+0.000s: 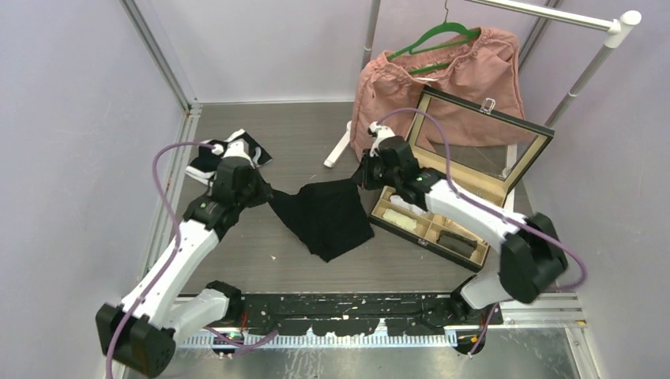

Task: Roll the underwear
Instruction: Flatten out the underwear at the center of the board.

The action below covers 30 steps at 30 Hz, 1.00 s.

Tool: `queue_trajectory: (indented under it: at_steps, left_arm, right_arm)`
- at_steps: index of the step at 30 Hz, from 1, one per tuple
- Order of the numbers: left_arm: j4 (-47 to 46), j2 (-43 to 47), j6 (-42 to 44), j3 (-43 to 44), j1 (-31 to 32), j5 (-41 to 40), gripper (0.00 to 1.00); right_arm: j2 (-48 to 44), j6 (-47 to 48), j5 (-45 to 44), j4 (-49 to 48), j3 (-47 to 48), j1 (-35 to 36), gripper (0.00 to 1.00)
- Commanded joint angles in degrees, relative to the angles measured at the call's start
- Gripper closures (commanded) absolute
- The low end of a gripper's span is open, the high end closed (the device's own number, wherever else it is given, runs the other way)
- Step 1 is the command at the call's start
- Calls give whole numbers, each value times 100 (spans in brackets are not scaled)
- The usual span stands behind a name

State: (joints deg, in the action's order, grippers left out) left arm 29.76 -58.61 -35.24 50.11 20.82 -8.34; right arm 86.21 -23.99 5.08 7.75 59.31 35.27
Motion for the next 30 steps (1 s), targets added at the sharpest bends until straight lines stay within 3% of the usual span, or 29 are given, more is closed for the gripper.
queue_trajectory:
  at_steps: [1,9,15,30]
  left_arm:
    - [-49,805,196,-188,-34,129,99]
    - [-196,2458,385,-544,-34,561,99]
    - [-125,3722,392,-776,-34,372,99]
    - [237,4305,203,-827,-34,192,99]
  right_arm:
    - [-1212,-23,-420,-25,-73,146,99]
    - [-2453,40,-491,870,181,522,99]
    - [-2945,-8,-705,1373,350,768,99]
    - [-3264,-94,-605,1897,427,771,99]
